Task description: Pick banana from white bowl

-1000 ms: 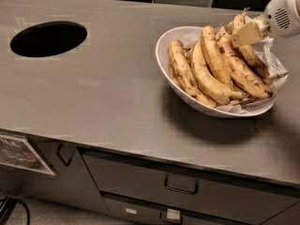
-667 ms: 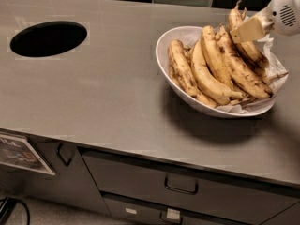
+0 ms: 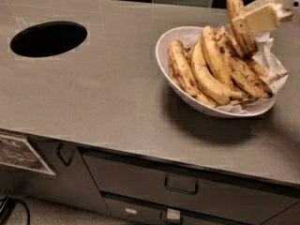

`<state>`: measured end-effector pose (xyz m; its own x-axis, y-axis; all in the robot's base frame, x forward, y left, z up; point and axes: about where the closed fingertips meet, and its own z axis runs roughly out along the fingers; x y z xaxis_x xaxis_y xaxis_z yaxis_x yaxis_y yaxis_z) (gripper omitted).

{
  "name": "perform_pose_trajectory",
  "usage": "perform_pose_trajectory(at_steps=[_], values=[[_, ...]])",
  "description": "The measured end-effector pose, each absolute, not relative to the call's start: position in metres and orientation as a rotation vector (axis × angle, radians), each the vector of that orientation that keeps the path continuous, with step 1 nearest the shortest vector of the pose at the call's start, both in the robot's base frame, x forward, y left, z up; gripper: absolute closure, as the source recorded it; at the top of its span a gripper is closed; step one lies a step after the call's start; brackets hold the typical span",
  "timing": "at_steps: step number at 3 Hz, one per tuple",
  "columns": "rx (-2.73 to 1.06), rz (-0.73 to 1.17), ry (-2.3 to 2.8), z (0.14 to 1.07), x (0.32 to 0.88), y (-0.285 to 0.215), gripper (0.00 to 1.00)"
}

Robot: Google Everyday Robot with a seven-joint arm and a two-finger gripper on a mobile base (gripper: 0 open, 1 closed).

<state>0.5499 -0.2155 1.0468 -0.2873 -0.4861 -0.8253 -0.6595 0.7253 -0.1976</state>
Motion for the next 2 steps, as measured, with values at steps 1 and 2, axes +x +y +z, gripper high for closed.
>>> perform_pose_trajectory(at_steps=[1, 2], values=[[-0.913, 0.297, 1.889, 1.06, 0.537, -0.212, 1.0], [-0.947, 0.366, 1.842, 1.074, 0.52, -0.209, 1.0]])
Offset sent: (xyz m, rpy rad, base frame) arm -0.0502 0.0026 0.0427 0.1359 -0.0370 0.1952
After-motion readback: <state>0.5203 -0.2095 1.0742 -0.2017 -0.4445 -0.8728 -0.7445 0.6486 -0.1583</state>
